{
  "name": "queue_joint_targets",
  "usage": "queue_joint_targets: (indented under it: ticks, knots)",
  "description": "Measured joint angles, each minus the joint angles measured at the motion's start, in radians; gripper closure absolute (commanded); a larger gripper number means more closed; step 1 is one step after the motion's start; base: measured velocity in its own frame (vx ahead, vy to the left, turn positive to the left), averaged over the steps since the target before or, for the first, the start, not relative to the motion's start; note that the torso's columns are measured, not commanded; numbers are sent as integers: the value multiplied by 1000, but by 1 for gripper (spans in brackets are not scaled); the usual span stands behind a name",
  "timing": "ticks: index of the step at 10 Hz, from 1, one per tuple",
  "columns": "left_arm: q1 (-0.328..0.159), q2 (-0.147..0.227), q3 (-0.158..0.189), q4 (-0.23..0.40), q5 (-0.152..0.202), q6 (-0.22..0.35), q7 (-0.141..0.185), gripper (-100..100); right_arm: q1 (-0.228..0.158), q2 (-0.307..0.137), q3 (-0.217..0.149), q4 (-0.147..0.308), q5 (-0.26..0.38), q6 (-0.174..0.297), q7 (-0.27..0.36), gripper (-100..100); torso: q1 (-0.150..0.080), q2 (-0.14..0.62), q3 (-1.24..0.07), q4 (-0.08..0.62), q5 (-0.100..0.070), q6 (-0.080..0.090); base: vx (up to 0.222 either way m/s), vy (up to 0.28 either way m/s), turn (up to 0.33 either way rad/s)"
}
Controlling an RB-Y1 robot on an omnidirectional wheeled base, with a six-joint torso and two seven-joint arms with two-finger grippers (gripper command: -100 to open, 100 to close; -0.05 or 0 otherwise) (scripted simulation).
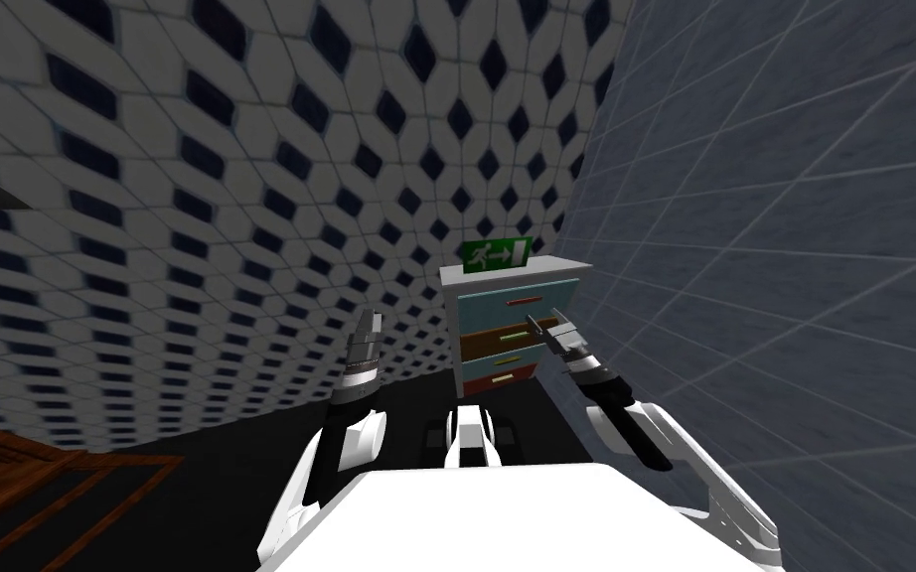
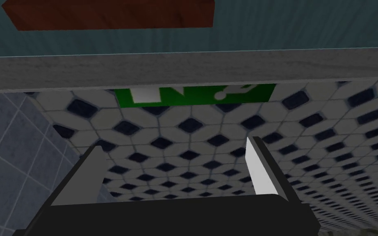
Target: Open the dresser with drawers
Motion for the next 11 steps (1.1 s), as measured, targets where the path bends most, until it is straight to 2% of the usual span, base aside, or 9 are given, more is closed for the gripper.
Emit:
queue_joint_targets:
  ticks: [8,11]
  knots:
    - [0,0,0,0,0,0,0,0,-56,-120,-76,118,228,39,236,-100,2,0,0,0,1,0,39,118,-14]
    - [0,0,0,0,0,0,0,0,-68,-152,-104,160,302,44,324,-100,2,0,0,0,1,0,30,104,-12]
